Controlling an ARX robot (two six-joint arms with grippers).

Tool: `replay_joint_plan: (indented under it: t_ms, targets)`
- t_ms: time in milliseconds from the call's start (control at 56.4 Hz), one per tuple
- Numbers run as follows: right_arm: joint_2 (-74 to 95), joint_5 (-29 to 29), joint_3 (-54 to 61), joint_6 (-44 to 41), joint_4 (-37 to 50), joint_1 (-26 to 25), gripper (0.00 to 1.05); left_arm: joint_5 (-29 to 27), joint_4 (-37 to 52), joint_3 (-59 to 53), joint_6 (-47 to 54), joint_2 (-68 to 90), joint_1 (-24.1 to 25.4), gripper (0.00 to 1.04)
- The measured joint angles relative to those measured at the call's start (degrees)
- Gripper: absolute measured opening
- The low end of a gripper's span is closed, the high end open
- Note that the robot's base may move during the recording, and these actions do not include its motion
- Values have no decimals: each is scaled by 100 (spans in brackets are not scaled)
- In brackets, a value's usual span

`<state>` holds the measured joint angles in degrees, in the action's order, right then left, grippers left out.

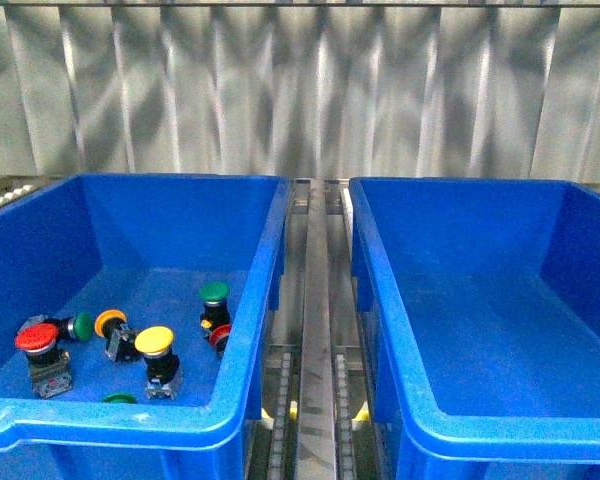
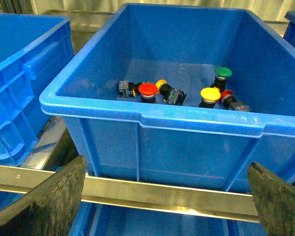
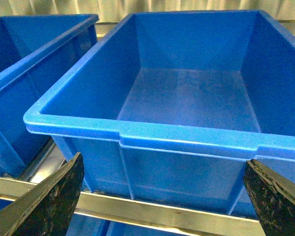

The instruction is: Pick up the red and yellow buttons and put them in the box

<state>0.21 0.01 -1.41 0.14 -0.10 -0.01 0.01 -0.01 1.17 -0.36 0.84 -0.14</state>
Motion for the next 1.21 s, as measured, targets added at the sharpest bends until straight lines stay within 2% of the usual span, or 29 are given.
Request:
replay_joint_plan:
  t_ms: [266,302,337,355,373,390,444,514,568,710,781,852,1064,1206]
  targets:
    - [0,0,0,0,0,0,98,0,-2,0,2,0,0,97]
    - [0,0,0,0,0,0,98,-367,-155,46,-164,125,-101,97]
    - [0,0,0,0,0,0,98,-1309,-542,249,-498,479,-476,97]
    - [0,2,0,-2,0,0,98,-1432,-549,278,-542,634,-586,97]
    - [0,20,0,0,0,2,98,-2065,-481,450,-769,1029,-824,97]
    - [0,17,0,0,0,0,98,-2371,-345,595,-828,1349,-957,97]
    - [-4,0,0,0,0,0,98,-2618,122,942,-852,2031,-1093,97]
    - [-2,0,0,0,0,0,98,-2243,973,1707,-824,3136,-927,97]
    - [-2,0,0,0,0,0,98,-1886,1176,2199,-804,3703,-754,97]
    - [-2,2,0,0,0,0,98,-1202,1217,3569,-717,5110,-533,97]
    - [-2,2,0,0,0,0,98,-935,968,4234,-710,5796,-503,97]
    - [-2,2,0,0,0,0,98,-852,590,4972,-662,6476,-503,97]
    - [-2,2,0,0,0,0,98,-1119,-909,6894,-621,7866,-481,97]
    - [-2,2,0,0,0,0,98,-1318,-1606,7479,-590,8526,-365,97]
